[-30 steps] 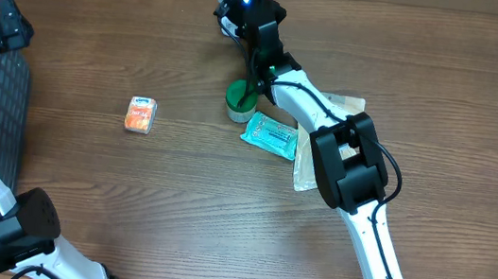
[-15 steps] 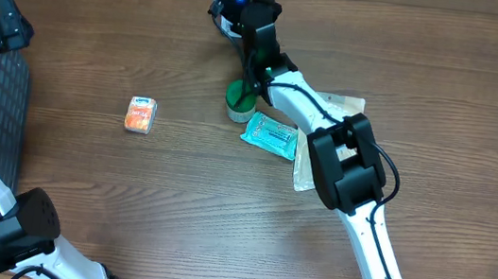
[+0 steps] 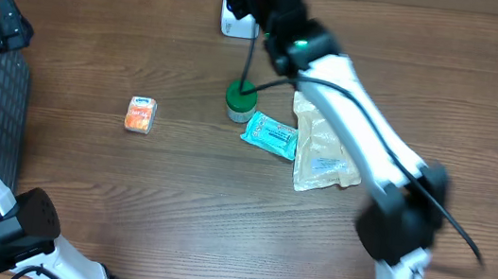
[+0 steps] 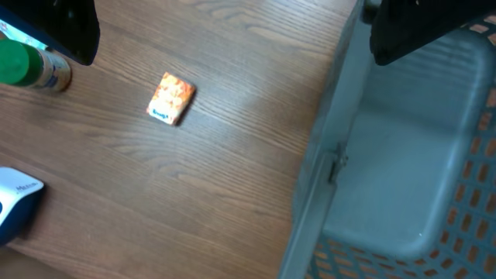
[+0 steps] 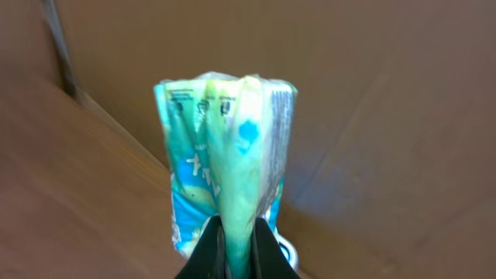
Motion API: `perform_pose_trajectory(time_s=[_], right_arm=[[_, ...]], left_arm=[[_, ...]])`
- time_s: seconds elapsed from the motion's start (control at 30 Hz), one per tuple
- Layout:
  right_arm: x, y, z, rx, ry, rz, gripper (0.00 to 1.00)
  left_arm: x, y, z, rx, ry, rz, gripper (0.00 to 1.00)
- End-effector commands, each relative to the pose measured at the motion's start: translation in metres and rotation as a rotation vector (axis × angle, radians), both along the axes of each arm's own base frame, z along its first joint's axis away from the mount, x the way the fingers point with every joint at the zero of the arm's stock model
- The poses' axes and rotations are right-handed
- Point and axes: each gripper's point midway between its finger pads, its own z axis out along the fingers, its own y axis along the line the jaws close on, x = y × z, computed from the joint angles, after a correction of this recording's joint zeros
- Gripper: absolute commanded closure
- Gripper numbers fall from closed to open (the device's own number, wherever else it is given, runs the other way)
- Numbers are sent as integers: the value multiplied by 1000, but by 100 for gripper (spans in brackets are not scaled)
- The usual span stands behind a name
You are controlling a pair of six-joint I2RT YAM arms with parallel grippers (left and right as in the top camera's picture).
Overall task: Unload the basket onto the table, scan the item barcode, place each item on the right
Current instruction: 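Move the teal packet to the right side and release it on the table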
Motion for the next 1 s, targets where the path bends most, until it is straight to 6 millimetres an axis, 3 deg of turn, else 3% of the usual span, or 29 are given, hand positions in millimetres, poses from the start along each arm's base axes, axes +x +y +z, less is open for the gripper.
perform_pose_trajectory(time_s=[0.0,0.03,0.07,0.13,0.17,0.2,0.33,0.37,0.4,0.47,0.57,0.6,0.73,0.8,0.97], right_arm=[[-68,-29,96,401,193,-5,96],[-83,-45,103,410,234,-32,96],[-103,-76,109,397,284,-92,96],[-118,-115,110,389,331,-200,96],[-127,-154,109,398,360,-321,96],[-131,-178,105,409,385,-396,96],[-144,-258,66,420,545,-655,96],[-149,-287,40,393,635,-752,96],[-152,-303,24,378,689,-805,96],[-155,-323,-6,364,789,-868,96],[-154,-348,-68,377,980,-928,96],[-153,-358,-98,392,1058,-952,96],[-152,-377,-163,428,1192,-1001,96],[-154,-391,-190,470,1229,-1061,96],[-159,-426,-224,597,1221,-1192,96]], left_arm=[[-2,-4,10,23,-24,-23,0],[-2,-4,10,23,-24,-23,0],[-2,-4,10,23,-24,-23,1],[-2,-4,10,23,-24,-23,1],[-2,-4,10,23,-24,-23,1],[-2,-4,10,23,-24,-23,1],[-2,-4,10,23,-24,-23,1],[-2,-4,10,23,-24,-23,0],[-2,-4,10,23,-24,-23,0],[-2,-4,10,23,-24,-23,0],[-2,-4,10,23,-24,-23,0],[-2,-4,10,23,-24,-23,0],[-2,-4,10,23,-24,-23,0],[-2,-4,10,23,-24,-23,1],[-2,-4,10,23,-24,-23,0]])
